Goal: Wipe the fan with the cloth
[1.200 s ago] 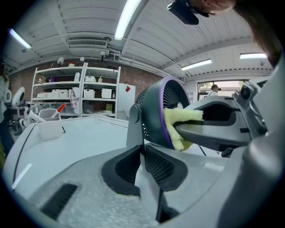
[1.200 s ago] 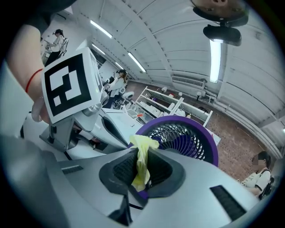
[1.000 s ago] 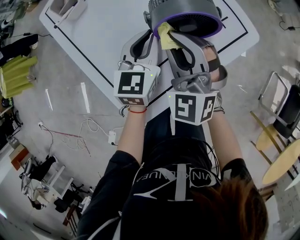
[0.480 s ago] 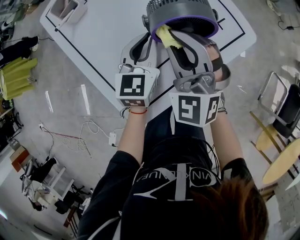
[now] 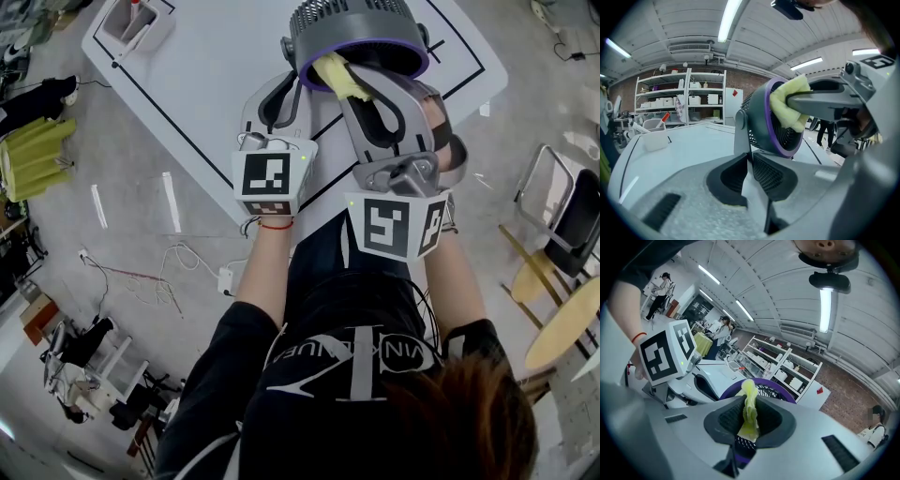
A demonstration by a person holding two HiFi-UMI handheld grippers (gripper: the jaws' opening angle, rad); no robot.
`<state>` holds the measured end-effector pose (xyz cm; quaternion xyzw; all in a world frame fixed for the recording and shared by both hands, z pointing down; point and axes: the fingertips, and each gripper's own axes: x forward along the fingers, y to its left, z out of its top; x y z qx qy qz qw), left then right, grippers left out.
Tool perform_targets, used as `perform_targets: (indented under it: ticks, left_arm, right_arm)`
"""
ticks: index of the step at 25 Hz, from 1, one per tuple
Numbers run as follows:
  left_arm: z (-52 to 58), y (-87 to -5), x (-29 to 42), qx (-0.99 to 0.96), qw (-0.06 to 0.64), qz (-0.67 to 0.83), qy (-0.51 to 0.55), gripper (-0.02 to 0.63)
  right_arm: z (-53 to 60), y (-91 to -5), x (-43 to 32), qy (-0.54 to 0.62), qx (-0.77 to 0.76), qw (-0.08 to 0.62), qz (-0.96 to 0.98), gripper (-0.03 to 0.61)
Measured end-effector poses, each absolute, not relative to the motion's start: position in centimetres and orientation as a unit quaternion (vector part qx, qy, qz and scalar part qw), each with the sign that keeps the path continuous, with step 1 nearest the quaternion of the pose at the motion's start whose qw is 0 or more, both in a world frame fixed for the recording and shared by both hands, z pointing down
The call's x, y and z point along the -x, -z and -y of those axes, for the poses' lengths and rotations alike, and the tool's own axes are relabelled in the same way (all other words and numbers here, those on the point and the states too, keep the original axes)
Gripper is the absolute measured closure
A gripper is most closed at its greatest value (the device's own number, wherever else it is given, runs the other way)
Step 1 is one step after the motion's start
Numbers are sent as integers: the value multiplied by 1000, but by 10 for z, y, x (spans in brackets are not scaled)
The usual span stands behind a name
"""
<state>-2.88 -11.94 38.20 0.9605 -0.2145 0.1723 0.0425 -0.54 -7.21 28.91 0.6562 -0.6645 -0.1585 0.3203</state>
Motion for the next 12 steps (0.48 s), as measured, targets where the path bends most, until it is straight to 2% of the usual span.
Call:
perform_targets:
  ticks: [12]
  left_arm:
    - [121,-383,29,-961,45,214,-172,563]
  right_arm:
    - [60,-282,-19,137,-696,284,646,535]
